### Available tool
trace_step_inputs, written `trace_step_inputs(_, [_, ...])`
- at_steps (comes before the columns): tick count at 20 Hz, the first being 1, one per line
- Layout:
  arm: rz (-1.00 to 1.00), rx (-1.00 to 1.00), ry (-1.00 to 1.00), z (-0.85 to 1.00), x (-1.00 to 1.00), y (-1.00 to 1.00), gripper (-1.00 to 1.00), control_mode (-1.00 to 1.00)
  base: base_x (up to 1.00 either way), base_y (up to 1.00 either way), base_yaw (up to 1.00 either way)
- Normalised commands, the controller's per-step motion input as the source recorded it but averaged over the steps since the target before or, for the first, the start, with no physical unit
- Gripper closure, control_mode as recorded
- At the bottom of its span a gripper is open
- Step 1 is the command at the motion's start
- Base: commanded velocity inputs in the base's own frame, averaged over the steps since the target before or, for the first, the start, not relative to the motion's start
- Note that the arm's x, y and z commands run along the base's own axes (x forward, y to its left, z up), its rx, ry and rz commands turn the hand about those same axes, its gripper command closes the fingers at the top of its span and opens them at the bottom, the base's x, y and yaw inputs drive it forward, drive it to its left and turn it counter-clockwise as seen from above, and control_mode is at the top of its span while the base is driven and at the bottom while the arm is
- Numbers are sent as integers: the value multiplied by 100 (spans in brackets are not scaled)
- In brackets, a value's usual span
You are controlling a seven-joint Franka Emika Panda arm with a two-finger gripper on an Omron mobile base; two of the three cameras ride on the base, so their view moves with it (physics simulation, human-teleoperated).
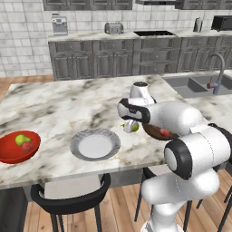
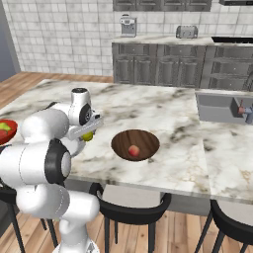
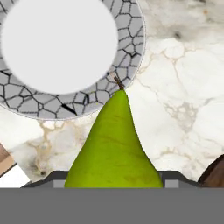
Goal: Take the fruits from the plate on the dining counter and place two fruits in each bowl.
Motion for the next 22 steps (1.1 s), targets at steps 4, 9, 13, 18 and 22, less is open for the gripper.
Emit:
trace_step_inputs(4, [-23, 0, 0, 11, -6, -70, 100, -100, 0, 0, 0])
trace_step_inputs(9, [-25, 0, 0, 17, -4, -70, 100, -100, 0, 0, 0])
trace_step_inputs(13, [-28, 0, 0, 14, 0, -64, 100, -100, 0, 0, 0])
trace_step_inputs(18, [-17, 0, 0, 0, 8, -63, 100, -100, 0, 0, 0])
trace_step_inputs(22, [-2, 0, 0, -5, 27, -48, 100, -100, 0, 0, 0])
